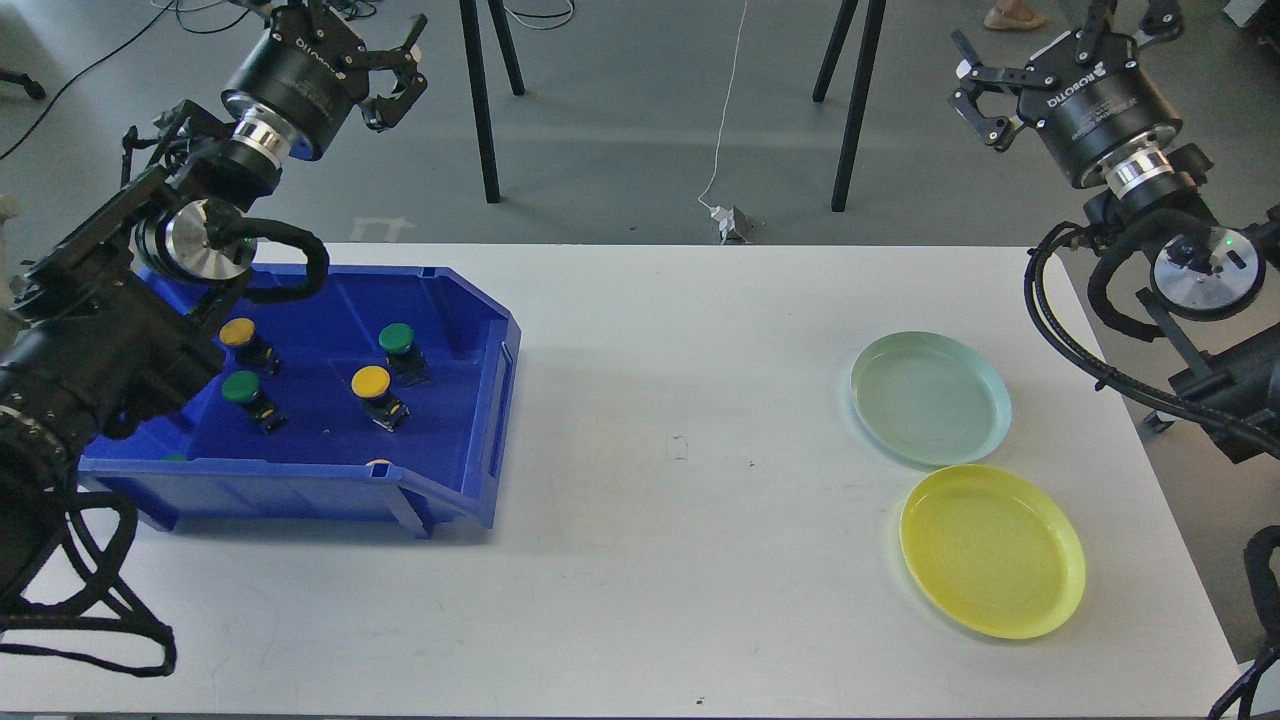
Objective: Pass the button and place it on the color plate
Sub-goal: 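Lower the left gripper into the blue bin toward the green-capped button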
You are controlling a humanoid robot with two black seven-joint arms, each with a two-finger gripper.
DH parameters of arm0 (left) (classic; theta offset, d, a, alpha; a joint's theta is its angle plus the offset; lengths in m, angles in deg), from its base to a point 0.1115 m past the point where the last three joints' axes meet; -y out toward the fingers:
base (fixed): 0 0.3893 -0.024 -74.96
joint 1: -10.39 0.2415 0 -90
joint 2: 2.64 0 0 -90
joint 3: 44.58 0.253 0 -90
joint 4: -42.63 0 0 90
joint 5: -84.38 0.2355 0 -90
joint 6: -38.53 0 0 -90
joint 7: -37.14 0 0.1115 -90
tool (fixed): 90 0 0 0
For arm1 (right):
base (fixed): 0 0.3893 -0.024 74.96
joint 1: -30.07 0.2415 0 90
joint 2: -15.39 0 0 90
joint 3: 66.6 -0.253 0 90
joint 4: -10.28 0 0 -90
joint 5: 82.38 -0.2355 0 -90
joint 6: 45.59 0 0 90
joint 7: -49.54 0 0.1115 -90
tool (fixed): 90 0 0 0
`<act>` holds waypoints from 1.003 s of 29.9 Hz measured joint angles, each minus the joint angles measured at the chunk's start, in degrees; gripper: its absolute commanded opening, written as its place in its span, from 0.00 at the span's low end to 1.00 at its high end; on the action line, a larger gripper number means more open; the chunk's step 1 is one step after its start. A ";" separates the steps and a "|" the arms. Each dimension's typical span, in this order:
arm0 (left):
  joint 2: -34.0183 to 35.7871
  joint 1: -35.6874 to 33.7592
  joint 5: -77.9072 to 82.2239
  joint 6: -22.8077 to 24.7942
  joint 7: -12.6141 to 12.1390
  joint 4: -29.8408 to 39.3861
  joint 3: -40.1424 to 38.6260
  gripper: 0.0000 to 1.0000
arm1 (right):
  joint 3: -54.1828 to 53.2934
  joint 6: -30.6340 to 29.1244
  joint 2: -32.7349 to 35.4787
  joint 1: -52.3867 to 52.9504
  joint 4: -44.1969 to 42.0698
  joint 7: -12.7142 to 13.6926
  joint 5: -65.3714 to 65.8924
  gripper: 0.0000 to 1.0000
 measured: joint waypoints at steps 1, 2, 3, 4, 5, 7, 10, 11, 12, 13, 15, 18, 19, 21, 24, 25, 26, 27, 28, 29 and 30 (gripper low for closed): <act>2.37 0.12 2.07 -0.71 0.12 3.31 1.37 0.99 | 0.00 0.04 0.09 0.00 0.05 -0.03 0.00 1.00; 4.77 0.20 4.76 -1.60 0.18 6.57 2.43 0.99 | 0.00 0.08 0.20 0.01 0.10 -0.07 0.00 1.00; 6.83 0.24 7.61 -2.45 0.22 9.27 3.03 0.99 | 0.00 0.11 0.29 0.02 0.11 -0.10 0.00 1.00; 9.30 0.34 11.59 -3.38 0.25 12.24 3.43 0.99 | 0.00 0.12 0.41 0.04 0.13 -0.12 0.00 1.00; 11.82 0.44 16.04 -4.17 0.26 15.01 3.65 0.99 | 0.00 0.13 0.53 0.05 0.15 -0.14 0.00 1.00; 16.82 0.71 25.34 -5.11 0.28 19.74 3.80 0.99 | 0.00 0.16 0.72 0.05 0.53 -0.16 0.01 1.00; 23.70 2.30 39.46 -5.42 0.31 25.80 3.92 0.98 | -0.13 0.18 0.92 0.05 1.38 -0.21 0.00 1.00; 25.65 3.06 43.99 -5.44 0.31 27.45 3.93 0.98 | -0.31 0.18 0.92 0.04 1.59 -0.21 0.00 1.00; 27.12 3.75 47.88 -5.48 0.31 28.62 3.94 0.98 | -0.44 0.17 0.92 0.01 1.67 -0.21 0.00 1.00; 28.52 4.53 52.28 -5.50 0.31 29.66 3.95 0.97 | -0.52 0.17 0.93 -0.05 1.69 -0.22 0.00 1.00; 30.28 6.22 59.90 -5.57 0.35 30.91 3.95 0.94 | -0.59 0.16 0.93 -0.10 1.72 -0.22 0.00 1.00; 31.36 9.50 70.47 -5.79 0.40 31.75 3.95 0.90 | -0.60 0.15 0.94 -0.12 1.73 -0.22 0.04 1.00; 31.54 10.60 73.96 -5.80 0.41 31.83 3.95 0.90 | -0.59 0.14 0.96 -0.13 1.73 -0.22 0.07 1.00; 31.77 12.52 80.49 -5.85 0.41 31.75 3.95 0.89 | -0.57 0.14 1.00 -0.13 1.74 -0.22 0.09 1.00; 31.86 15.39 90.22 -5.85 0.40 31.03 4.00 0.88 | -0.52 0.14 1.02 -0.12 1.77 -0.22 0.09 1.00; 31.86 16.10 92.53 -5.85 0.39 30.55 4.00 0.87 | -0.52 0.14 1.03 -0.11 1.77 -0.22 0.11 1.00; 31.86 16.85 94.81 -5.85 0.38 29.81 4.09 0.87 | -0.51 0.14 1.07 -0.10 1.77 -0.22 0.13 1.00; 31.86 17.55 96.63 -5.88 0.37 29.08 4.30 0.87 | -0.52 0.14 1.08 -0.08 1.77 -0.22 0.15 1.00; 31.86 18.45 98.73 -5.91 0.37 28.17 4.94 0.87 | -0.52 0.15 1.09 -0.06 1.76 -0.22 0.16 1.00; 31.82 18.96 100.22 -6.15 0.37 27.52 5.48 0.86 | -0.51 0.18 1.09 -0.05 1.74 -0.22 0.17 1.00; 31.63 19.37 101.63 -6.76 0.36 26.63 6.08 0.85 | -0.50 0.19 1.08 -0.05 1.71 -0.22 0.18 1.00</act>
